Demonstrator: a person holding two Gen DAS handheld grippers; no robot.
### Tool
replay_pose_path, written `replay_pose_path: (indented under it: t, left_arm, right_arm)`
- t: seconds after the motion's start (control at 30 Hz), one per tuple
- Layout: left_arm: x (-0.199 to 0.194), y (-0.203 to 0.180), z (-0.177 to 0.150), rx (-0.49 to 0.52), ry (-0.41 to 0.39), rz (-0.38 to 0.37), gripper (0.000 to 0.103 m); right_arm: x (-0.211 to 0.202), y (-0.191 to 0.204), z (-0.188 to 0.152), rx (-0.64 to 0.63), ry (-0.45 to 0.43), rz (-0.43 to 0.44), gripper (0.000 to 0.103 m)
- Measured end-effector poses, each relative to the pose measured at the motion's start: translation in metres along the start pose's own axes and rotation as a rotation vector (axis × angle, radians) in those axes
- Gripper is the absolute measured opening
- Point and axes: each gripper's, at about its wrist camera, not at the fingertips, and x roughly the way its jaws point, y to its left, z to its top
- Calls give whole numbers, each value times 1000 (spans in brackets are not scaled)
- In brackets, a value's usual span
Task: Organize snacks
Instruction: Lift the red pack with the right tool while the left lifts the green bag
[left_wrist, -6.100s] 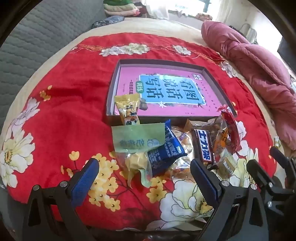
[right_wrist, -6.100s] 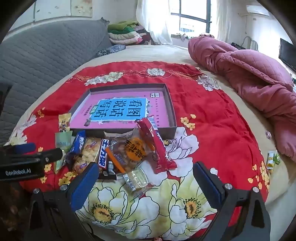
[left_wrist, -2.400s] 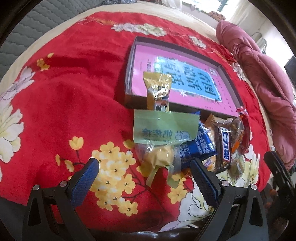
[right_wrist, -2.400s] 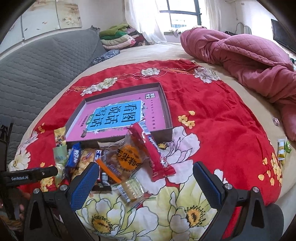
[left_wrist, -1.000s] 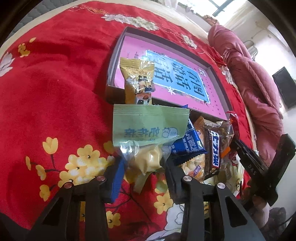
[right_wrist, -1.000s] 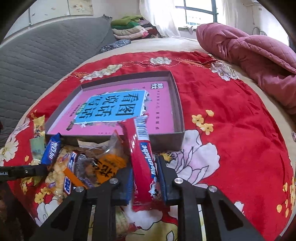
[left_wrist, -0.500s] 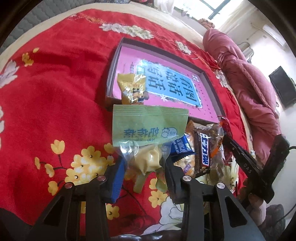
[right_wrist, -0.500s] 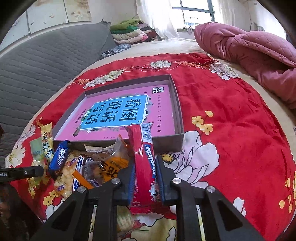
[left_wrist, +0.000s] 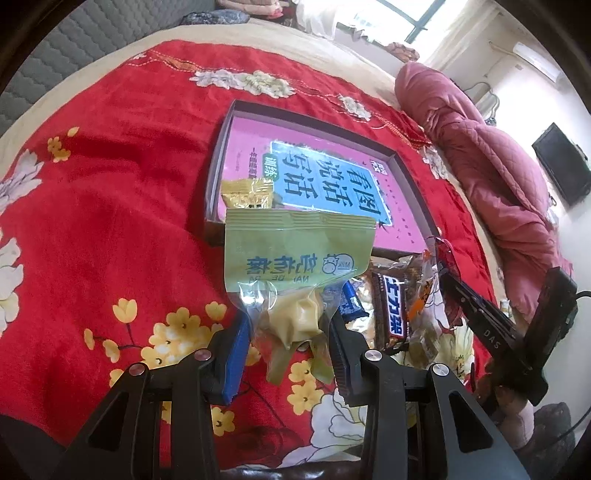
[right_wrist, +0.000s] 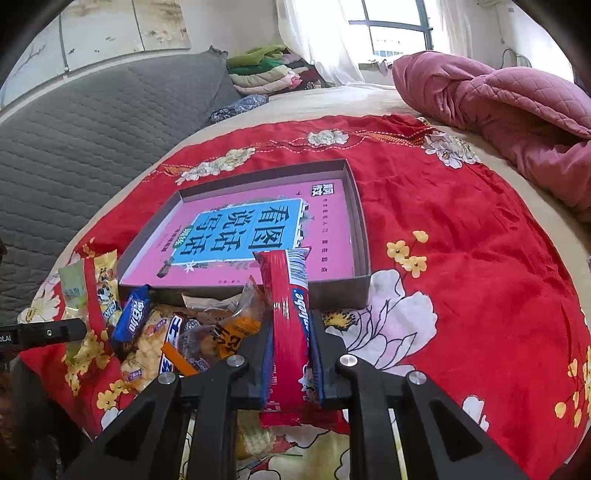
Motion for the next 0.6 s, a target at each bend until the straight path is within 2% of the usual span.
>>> replay_pose_path:
  t: [0.33,0.6]
  left_arm:
    - [-7,-9,4,20,-21,5,41]
    - [-13,-16,11,30,-46,23,41]
  right_arm:
    - [-11,-9,6,48,-39,-3,17]
    - [-12,-11,11,68,-56,29,17]
